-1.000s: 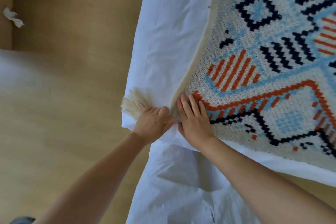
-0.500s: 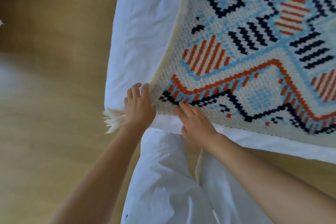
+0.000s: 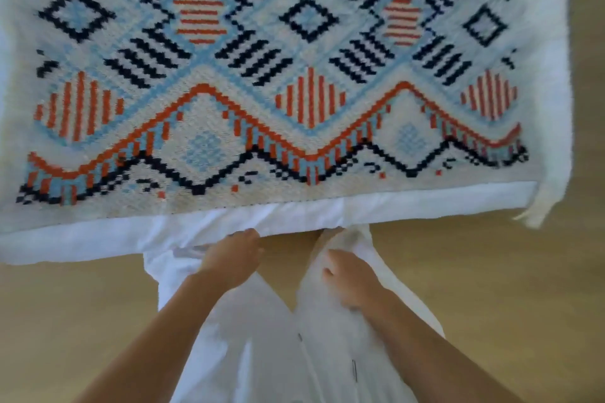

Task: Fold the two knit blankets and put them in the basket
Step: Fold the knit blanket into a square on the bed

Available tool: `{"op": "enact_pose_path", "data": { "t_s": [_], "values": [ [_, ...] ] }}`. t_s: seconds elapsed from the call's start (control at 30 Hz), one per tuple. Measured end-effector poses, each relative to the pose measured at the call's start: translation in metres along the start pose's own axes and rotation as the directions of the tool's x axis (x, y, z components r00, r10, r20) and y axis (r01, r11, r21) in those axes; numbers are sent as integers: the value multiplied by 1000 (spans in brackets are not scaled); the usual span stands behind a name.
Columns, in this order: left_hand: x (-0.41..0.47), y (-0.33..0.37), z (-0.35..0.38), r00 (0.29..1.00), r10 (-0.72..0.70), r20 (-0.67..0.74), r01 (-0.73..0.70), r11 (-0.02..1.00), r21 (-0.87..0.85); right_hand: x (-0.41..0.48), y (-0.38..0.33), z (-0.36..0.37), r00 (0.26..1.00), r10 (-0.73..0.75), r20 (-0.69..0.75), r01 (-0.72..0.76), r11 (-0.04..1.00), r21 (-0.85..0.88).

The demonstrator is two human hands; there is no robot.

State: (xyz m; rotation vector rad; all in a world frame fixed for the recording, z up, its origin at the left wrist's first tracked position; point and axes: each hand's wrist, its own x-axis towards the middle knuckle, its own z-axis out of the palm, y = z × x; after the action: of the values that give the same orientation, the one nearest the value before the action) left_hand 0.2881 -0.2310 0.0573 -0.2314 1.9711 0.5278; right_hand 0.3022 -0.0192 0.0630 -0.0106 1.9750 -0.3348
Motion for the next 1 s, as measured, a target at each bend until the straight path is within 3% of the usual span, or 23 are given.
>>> {"op": "enact_pose_path", "data": {
  "t_s": [0.13, 0.3, 0.37, 0.47, 0.53, 0.57, 0.83, 1.0],
  "values": [
    [22, 125, 23, 1000, 2, -26, -3, 998, -63, -20, 116, -55, 991, 104, -81, -90, 982, 163],
    [67, 276, 24, 985, 170, -30, -168, 983, 77, -1, 218, -144, 938, 197, -283, -87, 929, 359],
    [91, 325, 25, 978, 206, -41, -200, 973, 117, 21, 248, -175, 879, 254, -404, -79, 913, 401],
    [120, 384, 32, 970, 237, -48, -230, 966, 120, 55, 287, -216, 706, 308, -638, -41, 917, 397],
    [133, 414, 37, 973, 227, -44, -223, 972, 80, 72, 308, -240, 608, 344, -715, -27, 909, 415],
    [139, 427, 40, 972, 230, -49, -227, 972, 64, 80, 318, -250, 593, 362, -719, -34, 904, 427],
    [159, 479, 48, 974, 205, -92, -209, 977, -33, 116, 346, -305, 680, 520, -517, -146, 786, 601],
    [156, 487, 44, 979, 176, -106, -185, 979, -80, 118, 338, -314, 700, 520, -490, -260, 824, 503]
  ]
}}
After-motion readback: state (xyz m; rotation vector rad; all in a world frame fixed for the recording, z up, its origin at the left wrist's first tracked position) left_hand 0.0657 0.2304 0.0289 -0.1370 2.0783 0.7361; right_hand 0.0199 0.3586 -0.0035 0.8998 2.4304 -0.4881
